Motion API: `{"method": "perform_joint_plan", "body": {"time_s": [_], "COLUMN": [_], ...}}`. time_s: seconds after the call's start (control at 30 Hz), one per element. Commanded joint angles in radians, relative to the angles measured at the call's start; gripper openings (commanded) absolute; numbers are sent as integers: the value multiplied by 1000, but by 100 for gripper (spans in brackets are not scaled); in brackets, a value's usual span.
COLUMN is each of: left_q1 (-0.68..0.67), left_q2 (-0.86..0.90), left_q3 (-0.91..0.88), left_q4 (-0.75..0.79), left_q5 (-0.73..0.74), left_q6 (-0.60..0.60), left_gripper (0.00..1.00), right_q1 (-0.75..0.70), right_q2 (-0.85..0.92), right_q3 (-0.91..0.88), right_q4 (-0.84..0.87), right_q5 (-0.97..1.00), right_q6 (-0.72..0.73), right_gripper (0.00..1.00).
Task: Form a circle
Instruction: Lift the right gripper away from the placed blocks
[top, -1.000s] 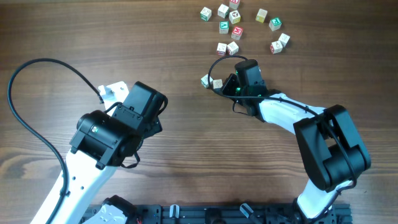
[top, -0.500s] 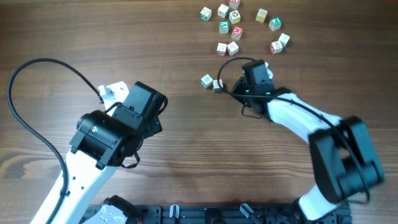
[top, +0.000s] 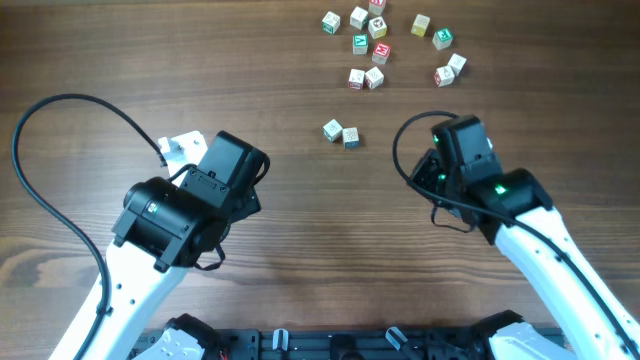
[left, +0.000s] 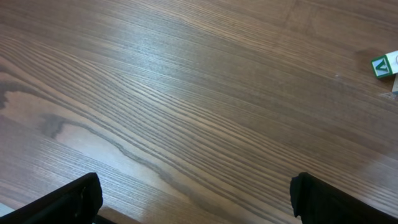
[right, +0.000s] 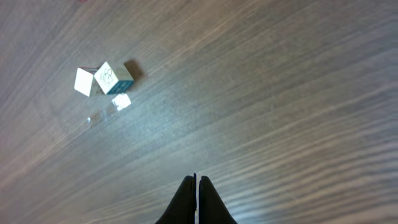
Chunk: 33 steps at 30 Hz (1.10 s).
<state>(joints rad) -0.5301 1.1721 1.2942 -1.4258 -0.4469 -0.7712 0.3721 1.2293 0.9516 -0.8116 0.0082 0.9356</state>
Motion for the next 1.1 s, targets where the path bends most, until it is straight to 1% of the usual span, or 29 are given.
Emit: {"method": "perform_joint_plan", "body": {"time_s": [0.0,0.13,0.27,0.6,0.63,0.67,0.7,0.77,0.83,1.0,1.07], "left_q1": [3,3,3,3,3,3,3,3,3,3,3], "left_q2": [-7,-7,-7,-7,-7,-7,-7,-7,-7,-7,-7], "left_q3": [-4,-4,-4,-4,-4,-4,-4,-4,-4,-4,-4], "left_q4": [0,0,0,0,0,0,0,0,0,0,0], "left_q5": [-3,-3,-3,-3,-3,-3,-3,-3,-3,-3,-3], "left_q6": [5,5,5,5,5,5,5,5,5,5,5], "left_gripper": [100,100,100,100,100,100,100,100,100,100,100], "right_q1": [0,0,0,0,0,0,0,0,0,0,-1], "right_q2": [-34,-36,-36,-37,-37,-37,-36,-36,-36,-31,-21], "right_q3": [6,6,6,7,7,8,13,24,47,84,87], "right_q4": [-23,-47,-80,-64,-52,-40,-9,18,45,148,186], "right_q5": [-14,-80,-80,-80,-80,-81,-81,-81,-80,-76,-76], "right_q6": [-16,-16,-19,-23,-37,-55,-117,-170,-189,-257,-260], "right_gripper": [5,5,5,5,8,13,23,36,47,63,65]}}
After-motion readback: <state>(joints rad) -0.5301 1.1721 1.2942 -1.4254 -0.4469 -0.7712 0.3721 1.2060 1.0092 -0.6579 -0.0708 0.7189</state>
